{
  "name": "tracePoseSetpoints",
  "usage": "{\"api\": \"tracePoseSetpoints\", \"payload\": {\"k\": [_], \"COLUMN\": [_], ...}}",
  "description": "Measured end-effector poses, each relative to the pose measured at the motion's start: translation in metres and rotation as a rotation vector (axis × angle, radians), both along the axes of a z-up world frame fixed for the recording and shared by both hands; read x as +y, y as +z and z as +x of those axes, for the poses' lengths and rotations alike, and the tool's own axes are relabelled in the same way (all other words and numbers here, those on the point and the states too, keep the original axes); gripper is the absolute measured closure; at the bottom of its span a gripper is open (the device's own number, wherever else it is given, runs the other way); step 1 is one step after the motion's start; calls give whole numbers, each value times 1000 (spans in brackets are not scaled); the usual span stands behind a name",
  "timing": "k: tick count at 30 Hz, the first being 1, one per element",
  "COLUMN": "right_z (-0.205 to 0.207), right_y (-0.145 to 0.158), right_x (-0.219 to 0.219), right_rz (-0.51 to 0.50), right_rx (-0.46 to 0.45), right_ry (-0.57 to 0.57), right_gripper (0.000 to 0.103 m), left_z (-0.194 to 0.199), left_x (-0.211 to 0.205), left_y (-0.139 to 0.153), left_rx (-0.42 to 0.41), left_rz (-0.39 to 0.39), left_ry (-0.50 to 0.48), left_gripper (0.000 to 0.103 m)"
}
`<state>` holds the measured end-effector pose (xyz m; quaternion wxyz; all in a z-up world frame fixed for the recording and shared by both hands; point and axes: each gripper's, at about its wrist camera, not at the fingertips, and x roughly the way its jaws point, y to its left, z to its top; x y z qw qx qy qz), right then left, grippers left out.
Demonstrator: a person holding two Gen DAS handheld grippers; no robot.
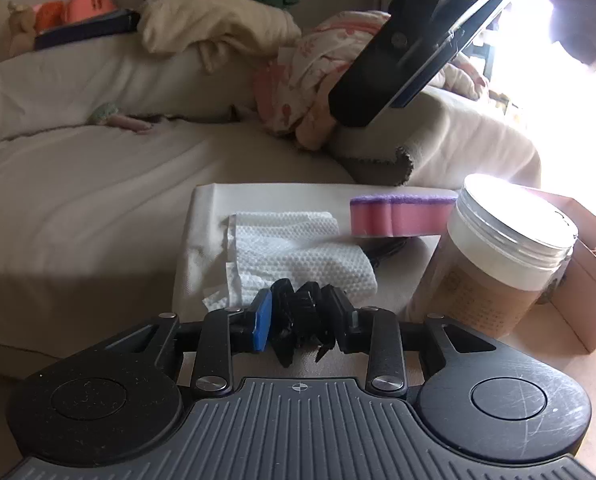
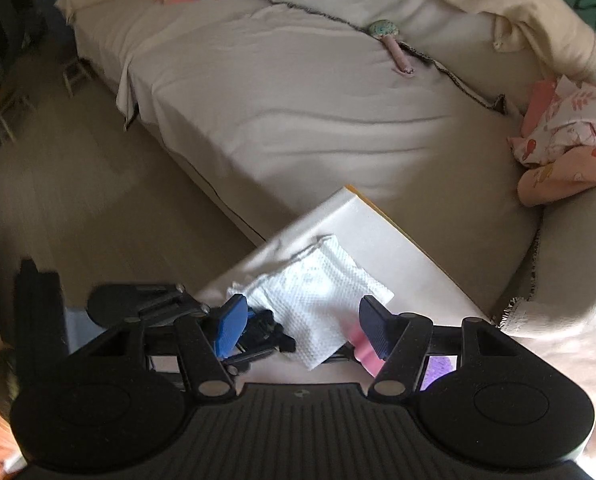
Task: Organize soft objects
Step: 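Grasp the white tissue with the right tool while the left tool holds the black clip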
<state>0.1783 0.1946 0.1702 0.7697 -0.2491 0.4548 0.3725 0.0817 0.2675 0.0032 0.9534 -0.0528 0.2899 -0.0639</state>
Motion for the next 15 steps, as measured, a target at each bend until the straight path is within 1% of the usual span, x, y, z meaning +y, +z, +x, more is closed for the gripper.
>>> {"api": "tracePoseSetpoints", "payload": {"k": [3, 5, 7, 11, 15], "right_z": [-4, -9, -13, -14, -15], "right_y": [-4, -10, -16, -34, -67], "right_x": [0, 4, 7, 25, 67], "right_rz": [-48, -97, -129, -169, -295], "right_rx": [-45, -84, -103, -45, 23], "right_ry": [11, 48, 90, 132, 167], "right_gripper": [40, 40, 40, 40, 40], "left_z": [-7, -16, -27, -47, -52], "left_x": [1, 2, 1, 1, -3], "left_y": [3, 6, 10, 11, 7], "left_rx": [14, 35, 56, 72, 52], "left_rz": [-4, -17, -23, -43, -43], "left_ry": [-13, -27, -39, -40, -23], "left_gripper": [69, 70, 71, 71, 70]}}
